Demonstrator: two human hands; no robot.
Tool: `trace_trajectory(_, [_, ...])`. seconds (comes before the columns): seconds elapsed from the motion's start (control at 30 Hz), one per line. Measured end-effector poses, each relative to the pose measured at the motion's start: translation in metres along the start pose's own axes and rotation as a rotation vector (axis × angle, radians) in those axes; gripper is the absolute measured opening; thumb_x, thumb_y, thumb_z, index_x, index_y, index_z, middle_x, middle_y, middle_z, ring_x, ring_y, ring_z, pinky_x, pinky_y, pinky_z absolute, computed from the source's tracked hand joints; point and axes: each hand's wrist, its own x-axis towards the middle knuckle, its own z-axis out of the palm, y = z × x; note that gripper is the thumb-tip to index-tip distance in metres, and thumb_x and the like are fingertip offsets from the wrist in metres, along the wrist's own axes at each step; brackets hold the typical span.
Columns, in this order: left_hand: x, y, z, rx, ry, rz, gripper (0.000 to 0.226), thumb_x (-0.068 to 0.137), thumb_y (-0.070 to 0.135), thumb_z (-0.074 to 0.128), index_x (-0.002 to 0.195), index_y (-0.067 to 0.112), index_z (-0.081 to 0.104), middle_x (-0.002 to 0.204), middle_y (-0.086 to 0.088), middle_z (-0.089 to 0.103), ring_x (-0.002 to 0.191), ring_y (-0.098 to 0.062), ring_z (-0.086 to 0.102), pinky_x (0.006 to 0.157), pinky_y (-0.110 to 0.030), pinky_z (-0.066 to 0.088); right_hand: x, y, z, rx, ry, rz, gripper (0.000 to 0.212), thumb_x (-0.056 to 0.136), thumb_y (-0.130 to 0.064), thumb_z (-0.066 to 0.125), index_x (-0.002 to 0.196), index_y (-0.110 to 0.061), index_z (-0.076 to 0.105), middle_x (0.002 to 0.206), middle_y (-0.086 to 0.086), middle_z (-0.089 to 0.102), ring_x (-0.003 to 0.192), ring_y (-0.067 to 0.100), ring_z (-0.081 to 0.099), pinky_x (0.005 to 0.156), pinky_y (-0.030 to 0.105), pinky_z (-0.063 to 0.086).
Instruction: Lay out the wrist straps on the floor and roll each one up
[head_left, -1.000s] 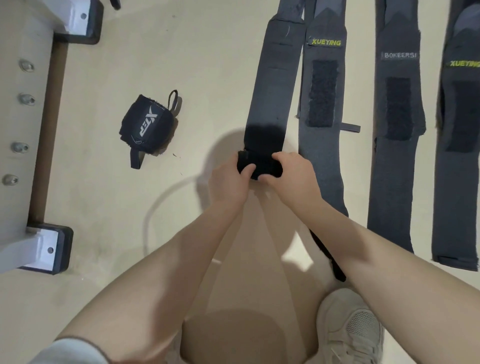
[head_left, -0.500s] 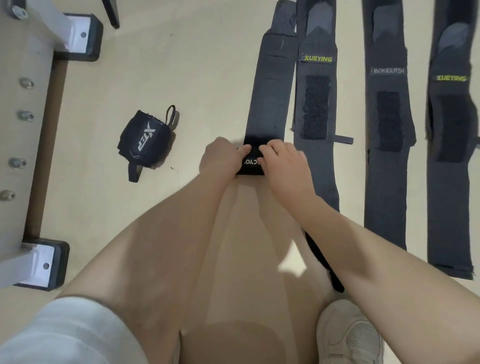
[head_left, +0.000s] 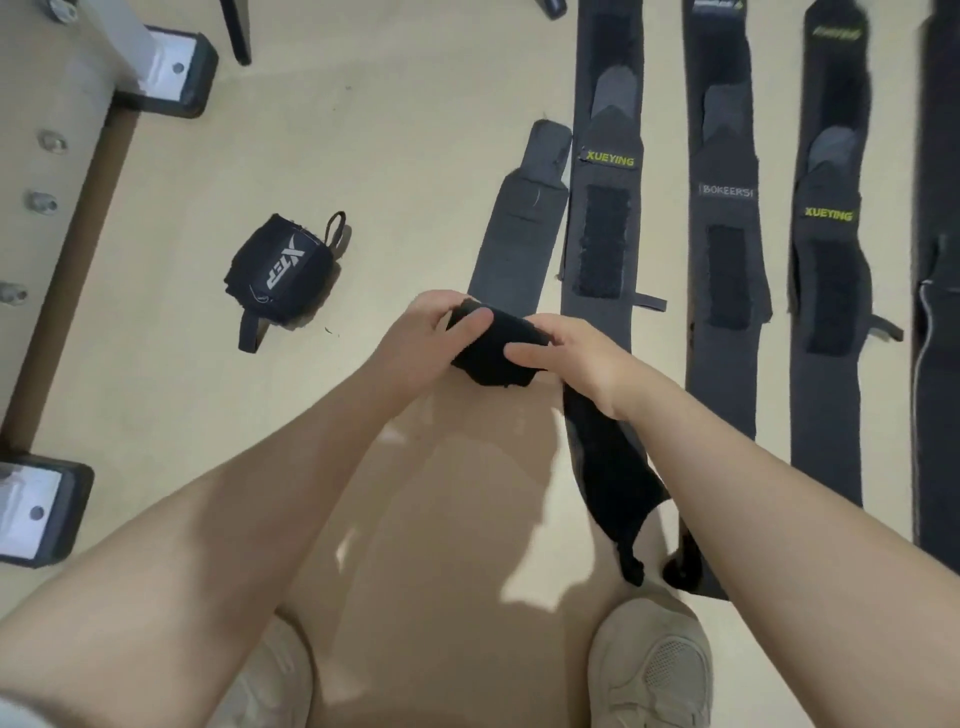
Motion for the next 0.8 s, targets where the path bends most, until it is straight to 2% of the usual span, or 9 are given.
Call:
trace_trajectory(0.1, [-0.024, 0.021, -0.021, -0.212, -0.186, -0.005, 0.034, 0.090, 0.015, 0.061, 0.121, 0.020, 0.051, 0.106, 0.012, 0.066, 0.095, 0.001, 0.063, 0.073, -0.010, 0.047, -0.019, -0.024, -0.007, 0.173, -0.001, -0.031, 0.027, 0.094, -0.031, 0.055, 0.115, -0.015, 0.063, 0.108, 0.002, 0.071, 0.104, 0.018, 0.065, 0.100, 0.034, 0.046])
trace_trajectory(0.2, [-0.035, 0.056, -0.042, -0.326, -0.262, 0.070, 0.038, 0.093, 0.011, 0.055, 0.129, 0.018, 0.046, 0.102, 0.003, 0.071, 0.096, -0.007, 0.067, 0.082, -0.015, 0.049, -0.037, -0.068, -0.017, 0.372, 0.104, -0.038, 0.026, 0.098, -0.032, 0.046, 0.109, -0.016, 0.064, 0.110, 0.005, 0.070, 0.107, 0.021, 0.064, 0.100, 0.037, 0.046])
trace_trajectory(0.27, [-0.041, 0.085, -0.049, -0.367, -0.220, 0.145, 0.035, 0.095, 0.009, 0.052, 0.129, 0.018, 0.046, 0.092, 0.001, 0.073, 0.089, -0.011, 0.068, 0.086, -0.020, 0.050, -0.053, -0.100, -0.024, 0.473, 0.131, -0.073, 0.026, 0.099, -0.031, 0.044, 0.105, -0.017, 0.065, 0.107, 0.004, 0.071, 0.101, 0.019, 0.067, 0.093, 0.033, 0.050])
trace_trajectory(0.43, [-0.064, 0.158, -0.066, -0.485, -0.096, 0.220, 0.025, 0.095, 0.012, 0.054, 0.120, 0.013, 0.054, 0.081, -0.004, 0.071, 0.067, -0.013, 0.066, 0.067, -0.022, 0.053, -0.100, -0.164, -0.034, 0.603, 0.186, -0.145, 0.028, 0.097, -0.037, 0.045, 0.099, -0.019, 0.066, 0.095, 0.000, 0.074, 0.087, 0.013, 0.070, 0.081, 0.028, 0.053])
trace_trajectory(0.53, [-0.083, 0.191, -0.081, -0.550, -0.115, 0.210, 0.028, 0.095, 0.017, 0.053, 0.123, 0.016, 0.053, 0.092, -0.005, 0.072, 0.074, -0.019, 0.066, 0.070, -0.026, 0.053, -0.126, -0.199, -0.037, 0.652, 0.201, -0.184, 0.030, 0.096, -0.038, 0.047, 0.106, -0.017, 0.066, 0.100, 0.003, 0.074, 0.093, 0.017, 0.068, 0.085, 0.031, 0.052])
trace_trajectory(0.67, [-0.110, 0.224, -0.104, -0.667, -0.184, 0.242, 0.031, 0.093, 0.021, 0.053, 0.124, 0.025, 0.052, 0.104, -0.001, 0.072, 0.091, -0.018, 0.067, 0.080, -0.030, 0.054, -0.152, -0.239, -0.036, 0.688, 0.228, -0.236, 0.030, 0.094, -0.037, 0.053, 0.105, -0.014, 0.068, 0.103, 0.006, 0.073, 0.098, 0.021, 0.067, 0.093, 0.035, 0.050])
trace_trajectory(0.73, [-0.119, 0.231, -0.109, -0.689, -0.190, 0.259, 0.039, 0.088, 0.020, 0.062, 0.124, 0.026, 0.050, 0.108, -0.006, 0.071, 0.096, -0.022, 0.067, 0.086, -0.036, 0.052, -0.162, -0.251, -0.035, 0.630, 0.263, -0.271, 0.031, 0.094, -0.035, 0.052, 0.110, -0.012, 0.066, 0.104, 0.007, 0.073, 0.097, 0.021, 0.067, 0.088, 0.033, 0.051])
trace_trajectory(0.8, [-0.127, 0.233, -0.109, -0.694, -0.142, 0.246, 0.038, 0.088, 0.019, 0.063, 0.123, 0.024, 0.051, 0.110, -0.010, 0.070, 0.097, -0.024, 0.068, 0.085, -0.038, 0.054, -0.170, -0.256, -0.033, 0.516, 0.307, -0.315, 0.031, 0.095, -0.033, 0.052, 0.114, -0.011, 0.065, 0.103, 0.007, 0.072, 0.092, 0.019, 0.067, 0.080, 0.030, 0.052])
